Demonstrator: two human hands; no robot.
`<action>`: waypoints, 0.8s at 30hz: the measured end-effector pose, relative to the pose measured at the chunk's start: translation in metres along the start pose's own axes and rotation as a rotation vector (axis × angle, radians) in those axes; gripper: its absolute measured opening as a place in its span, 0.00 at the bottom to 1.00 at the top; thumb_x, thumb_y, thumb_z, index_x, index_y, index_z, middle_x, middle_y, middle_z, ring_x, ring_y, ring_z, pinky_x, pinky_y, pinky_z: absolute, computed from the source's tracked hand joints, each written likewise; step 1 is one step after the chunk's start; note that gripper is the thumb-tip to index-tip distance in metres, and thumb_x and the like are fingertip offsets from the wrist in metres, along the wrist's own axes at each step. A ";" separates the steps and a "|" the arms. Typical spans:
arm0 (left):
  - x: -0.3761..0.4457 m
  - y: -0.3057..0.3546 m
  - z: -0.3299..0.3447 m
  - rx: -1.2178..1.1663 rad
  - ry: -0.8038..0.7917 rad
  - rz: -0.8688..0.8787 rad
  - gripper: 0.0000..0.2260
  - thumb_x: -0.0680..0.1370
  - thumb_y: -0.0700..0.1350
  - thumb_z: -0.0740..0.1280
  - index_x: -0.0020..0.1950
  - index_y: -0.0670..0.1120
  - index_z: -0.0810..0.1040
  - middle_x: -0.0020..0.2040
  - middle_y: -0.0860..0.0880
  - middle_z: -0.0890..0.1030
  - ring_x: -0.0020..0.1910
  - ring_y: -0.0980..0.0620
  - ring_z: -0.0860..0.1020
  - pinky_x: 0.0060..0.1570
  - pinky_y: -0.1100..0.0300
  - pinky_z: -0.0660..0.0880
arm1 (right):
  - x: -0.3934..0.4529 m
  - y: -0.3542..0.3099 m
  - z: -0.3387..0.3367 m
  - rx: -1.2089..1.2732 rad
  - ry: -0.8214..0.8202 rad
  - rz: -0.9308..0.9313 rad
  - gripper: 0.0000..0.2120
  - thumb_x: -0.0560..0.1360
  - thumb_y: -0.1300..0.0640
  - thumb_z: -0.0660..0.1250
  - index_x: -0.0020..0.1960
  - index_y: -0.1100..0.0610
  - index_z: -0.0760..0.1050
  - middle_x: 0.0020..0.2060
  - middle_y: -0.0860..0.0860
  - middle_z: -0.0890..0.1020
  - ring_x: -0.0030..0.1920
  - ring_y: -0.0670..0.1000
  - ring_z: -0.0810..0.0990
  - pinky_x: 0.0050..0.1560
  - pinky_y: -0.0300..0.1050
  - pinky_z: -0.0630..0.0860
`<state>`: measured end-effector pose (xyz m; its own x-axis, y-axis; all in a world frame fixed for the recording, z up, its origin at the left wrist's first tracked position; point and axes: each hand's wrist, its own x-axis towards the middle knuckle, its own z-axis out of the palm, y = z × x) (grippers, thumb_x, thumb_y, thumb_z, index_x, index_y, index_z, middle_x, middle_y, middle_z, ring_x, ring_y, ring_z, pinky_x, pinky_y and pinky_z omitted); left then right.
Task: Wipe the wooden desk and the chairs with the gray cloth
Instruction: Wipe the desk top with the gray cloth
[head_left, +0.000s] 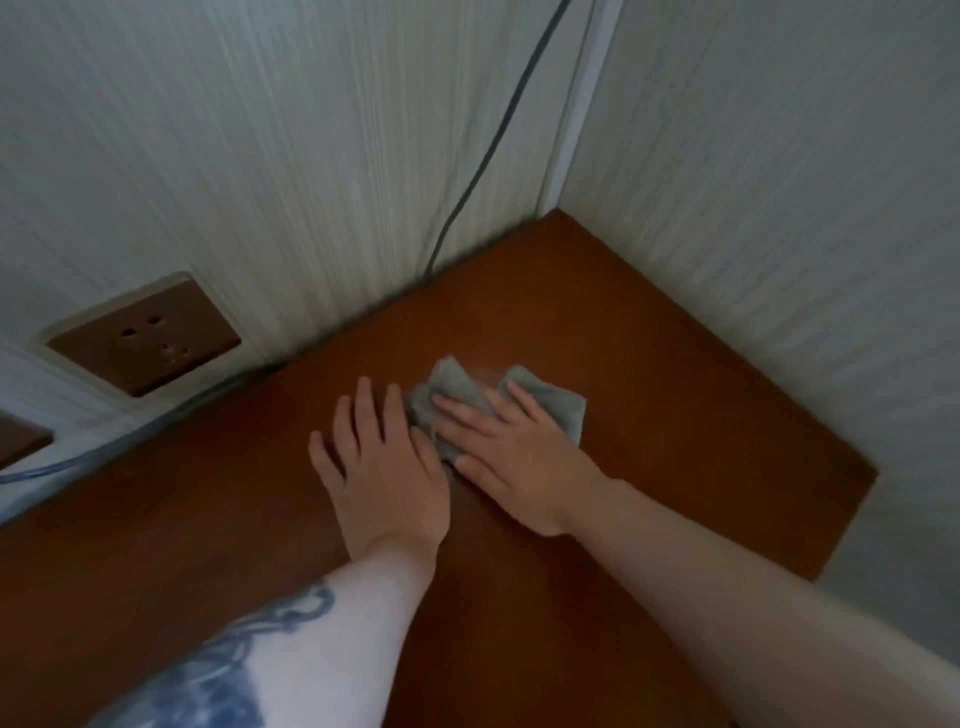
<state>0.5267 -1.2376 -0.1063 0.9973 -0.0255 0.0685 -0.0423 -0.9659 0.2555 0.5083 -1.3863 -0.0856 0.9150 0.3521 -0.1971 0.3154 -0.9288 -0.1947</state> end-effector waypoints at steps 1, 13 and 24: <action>0.000 0.000 0.001 0.020 0.002 0.005 0.24 0.78 0.51 0.48 0.72 0.48 0.68 0.74 0.45 0.65 0.72 0.44 0.60 0.70 0.42 0.49 | 0.010 0.004 -0.001 -0.006 0.021 0.004 0.27 0.80 0.42 0.38 0.78 0.44 0.50 0.78 0.40 0.48 0.77 0.50 0.43 0.71 0.47 0.29; 0.001 0.001 0.005 0.094 -0.101 0.034 0.24 0.81 0.52 0.45 0.78 0.54 0.53 0.79 0.52 0.55 0.78 0.49 0.49 0.73 0.43 0.42 | 0.060 0.053 -0.008 0.062 0.245 0.663 0.24 0.84 0.46 0.43 0.79 0.47 0.48 0.78 0.44 0.50 0.77 0.53 0.45 0.75 0.54 0.39; 0.002 -0.001 0.012 0.075 -0.062 0.050 0.25 0.79 0.52 0.49 0.76 0.51 0.62 0.75 0.49 0.64 0.75 0.46 0.60 0.71 0.40 0.57 | 0.105 0.113 -0.027 0.028 0.206 0.617 0.24 0.84 0.47 0.46 0.79 0.48 0.50 0.78 0.47 0.52 0.77 0.57 0.50 0.74 0.56 0.44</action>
<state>0.5293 -1.2395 -0.1176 0.9960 -0.0874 0.0188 -0.0894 -0.9796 0.1800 0.6472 -1.4577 -0.1020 0.9564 -0.2769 -0.0929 -0.2874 -0.9490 -0.1297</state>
